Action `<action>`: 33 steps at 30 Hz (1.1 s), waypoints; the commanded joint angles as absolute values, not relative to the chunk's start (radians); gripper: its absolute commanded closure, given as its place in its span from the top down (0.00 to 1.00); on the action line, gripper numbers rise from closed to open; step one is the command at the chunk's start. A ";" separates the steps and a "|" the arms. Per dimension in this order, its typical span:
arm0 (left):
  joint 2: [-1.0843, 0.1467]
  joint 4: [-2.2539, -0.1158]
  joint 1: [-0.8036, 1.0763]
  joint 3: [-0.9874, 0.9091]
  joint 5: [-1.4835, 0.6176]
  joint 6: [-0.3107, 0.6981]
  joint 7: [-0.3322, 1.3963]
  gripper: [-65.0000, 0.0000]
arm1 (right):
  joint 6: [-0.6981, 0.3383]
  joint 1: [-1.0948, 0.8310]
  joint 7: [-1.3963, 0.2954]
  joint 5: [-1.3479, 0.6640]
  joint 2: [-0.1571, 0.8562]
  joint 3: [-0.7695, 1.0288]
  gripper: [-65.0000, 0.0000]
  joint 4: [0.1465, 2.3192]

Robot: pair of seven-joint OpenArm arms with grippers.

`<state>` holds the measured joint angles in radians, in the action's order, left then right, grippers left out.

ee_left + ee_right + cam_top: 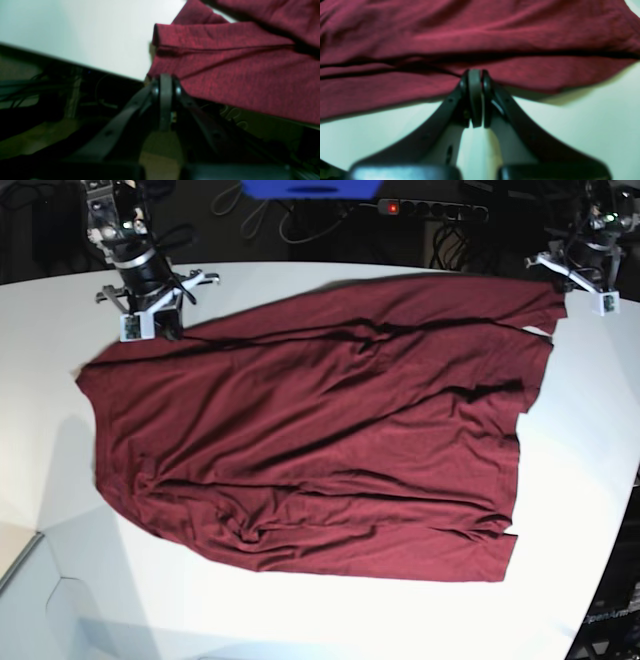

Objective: Layout the t-shirt on the table in an organized manner, then fold the t-shirt properly
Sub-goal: 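Release the left gripper and regrasp the shirt edge beside the right gripper, then release the right gripper and move it along the shirt edge to regrasp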

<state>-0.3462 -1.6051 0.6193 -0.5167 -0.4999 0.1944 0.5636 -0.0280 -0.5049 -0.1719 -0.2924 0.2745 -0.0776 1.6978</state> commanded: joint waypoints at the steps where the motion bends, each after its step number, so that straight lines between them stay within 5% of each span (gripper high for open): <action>1: -0.357 -1.641 0.624 -0.535 -0.504 0.191 0.545 0.00 | -0.027 -0.496 -0.145 -0.291 0.283 -0.076 0.01 1.713; 19: -0.255 -1.865 0.596 -0.648 -0.507 0.191 0.547 0.01 | -0.027 -0.495 -0.145 -0.291 0.282 -0.071 0.02 1.713; 33: -0.236 -1.465 0.272 -0.510 -0.493 0.191 0.539 0.00 | -0.027 -0.440 -0.147 -0.291 0.282 -0.074 0.02 1.643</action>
<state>-0.2192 -1.4570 0.2676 -0.5026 -0.4892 0.1928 0.5537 -0.0284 -0.4324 -0.1665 -0.2932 0.2741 -0.0795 1.6329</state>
